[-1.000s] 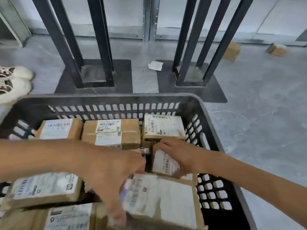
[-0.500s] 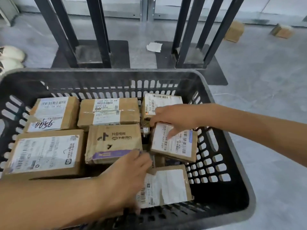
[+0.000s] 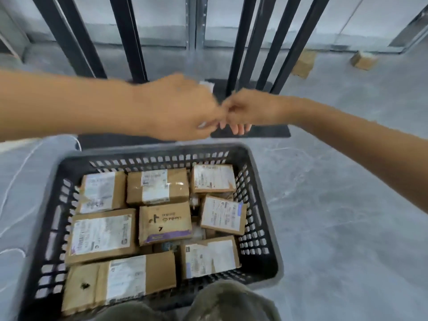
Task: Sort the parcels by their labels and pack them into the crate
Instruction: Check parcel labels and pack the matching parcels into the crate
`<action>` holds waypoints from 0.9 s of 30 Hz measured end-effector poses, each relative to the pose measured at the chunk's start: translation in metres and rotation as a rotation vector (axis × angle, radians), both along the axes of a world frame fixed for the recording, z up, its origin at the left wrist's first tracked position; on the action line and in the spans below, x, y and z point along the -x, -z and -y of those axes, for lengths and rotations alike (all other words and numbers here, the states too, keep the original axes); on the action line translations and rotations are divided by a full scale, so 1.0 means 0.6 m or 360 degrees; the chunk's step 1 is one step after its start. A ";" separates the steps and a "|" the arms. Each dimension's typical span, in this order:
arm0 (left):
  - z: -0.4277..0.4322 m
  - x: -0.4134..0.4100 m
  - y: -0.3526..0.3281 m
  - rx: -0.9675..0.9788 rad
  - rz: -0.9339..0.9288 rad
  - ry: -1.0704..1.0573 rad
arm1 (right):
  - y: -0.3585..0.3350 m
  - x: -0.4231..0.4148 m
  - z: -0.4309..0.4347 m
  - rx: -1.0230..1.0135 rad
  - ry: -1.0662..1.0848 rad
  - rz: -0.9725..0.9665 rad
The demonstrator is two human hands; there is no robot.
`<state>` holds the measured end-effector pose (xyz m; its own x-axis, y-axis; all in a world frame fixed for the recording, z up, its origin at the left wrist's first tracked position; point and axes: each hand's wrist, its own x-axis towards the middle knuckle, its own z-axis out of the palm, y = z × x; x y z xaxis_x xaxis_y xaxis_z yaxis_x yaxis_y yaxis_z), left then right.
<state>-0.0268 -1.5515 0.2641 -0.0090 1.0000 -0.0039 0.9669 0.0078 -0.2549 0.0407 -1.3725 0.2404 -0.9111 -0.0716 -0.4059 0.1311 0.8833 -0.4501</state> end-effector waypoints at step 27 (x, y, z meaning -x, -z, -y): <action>-0.031 -0.051 -1.073 -0.0818 0.1080 -0.0840 | -1.186 -0.289 -0.104 0.0836 0.1888 -0.1779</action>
<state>0.0037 -1.5329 0.9082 -0.6085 0.7502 0.2587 0.7474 0.4323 0.5046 0.2139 -1.3103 0.9519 -0.3626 0.8945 0.2613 -0.0005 0.2802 -0.9599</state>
